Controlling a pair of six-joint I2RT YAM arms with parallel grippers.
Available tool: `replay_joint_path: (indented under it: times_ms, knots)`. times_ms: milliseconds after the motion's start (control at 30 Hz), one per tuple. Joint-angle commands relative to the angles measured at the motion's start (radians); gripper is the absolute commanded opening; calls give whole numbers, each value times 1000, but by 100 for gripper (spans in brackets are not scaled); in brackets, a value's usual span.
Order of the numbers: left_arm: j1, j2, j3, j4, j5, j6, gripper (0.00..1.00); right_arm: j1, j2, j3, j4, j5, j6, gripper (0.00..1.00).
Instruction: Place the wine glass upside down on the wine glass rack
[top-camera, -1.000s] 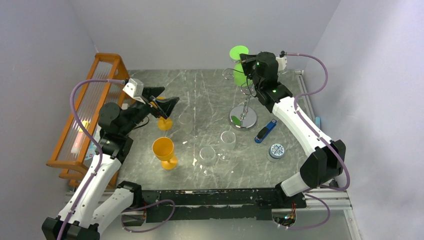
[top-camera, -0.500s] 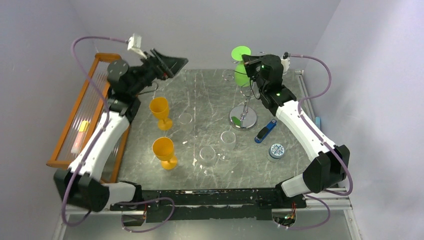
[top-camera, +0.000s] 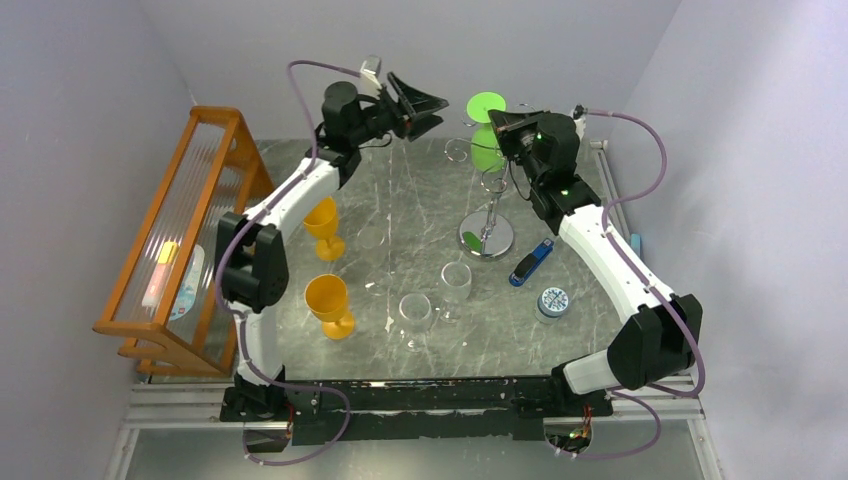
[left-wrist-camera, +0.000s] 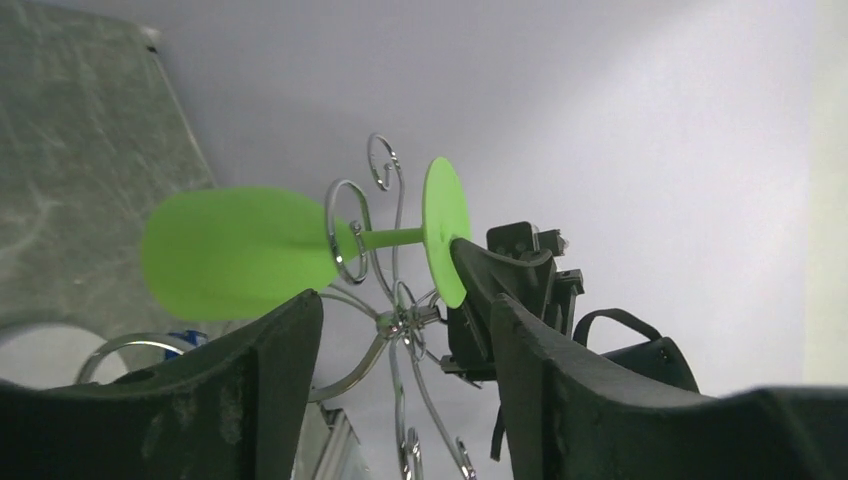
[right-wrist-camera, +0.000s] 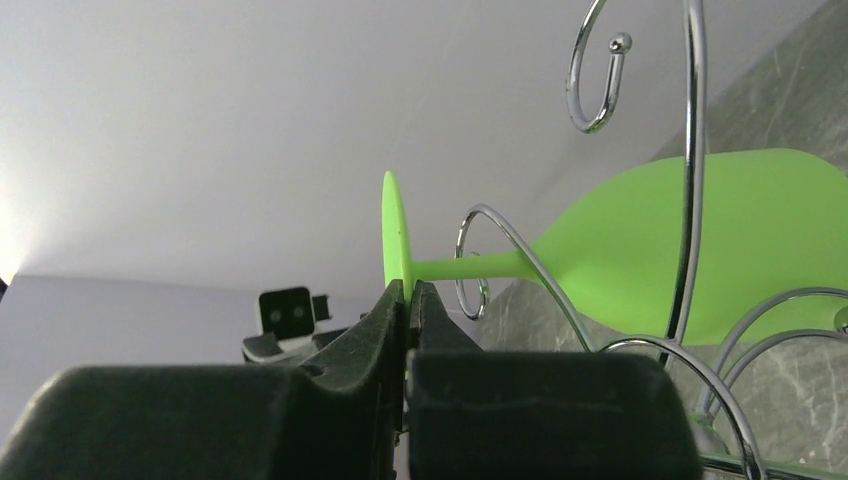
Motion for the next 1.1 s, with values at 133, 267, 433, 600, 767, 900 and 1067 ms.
replay_joint_path:
  times_ms: [133, 267, 433, 600, 767, 900, 1067]
  knots:
    - [-60, 100, 190, -1, 15, -82, 49, -20, -14, -15, 54, -106, 0, 0]
    - [-76, 108, 182, 23, 12, -90, 39, -22, -15, -10, 51, -126, -8, 0]
    - [-91, 124, 208, -17, 9, -81, 41, -24, -3, 0, 50, -151, -16, 0]
    - [-97, 126, 206, -29, 0, -72, 29, -23, -7, -5, 51, -164, -26, 0]
    - [-104, 137, 219, 5, 16, -79, 5, -24, -11, -2, 39, -170, -40, 0]
    - [-106, 138, 219, 59, 19, -102, 5, -25, -20, 4, -1, -153, -49, 20]
    - [-106, 150, 233, 93, -2, -132, 5, -28, -58, 1, -51, -110, -65, 48]
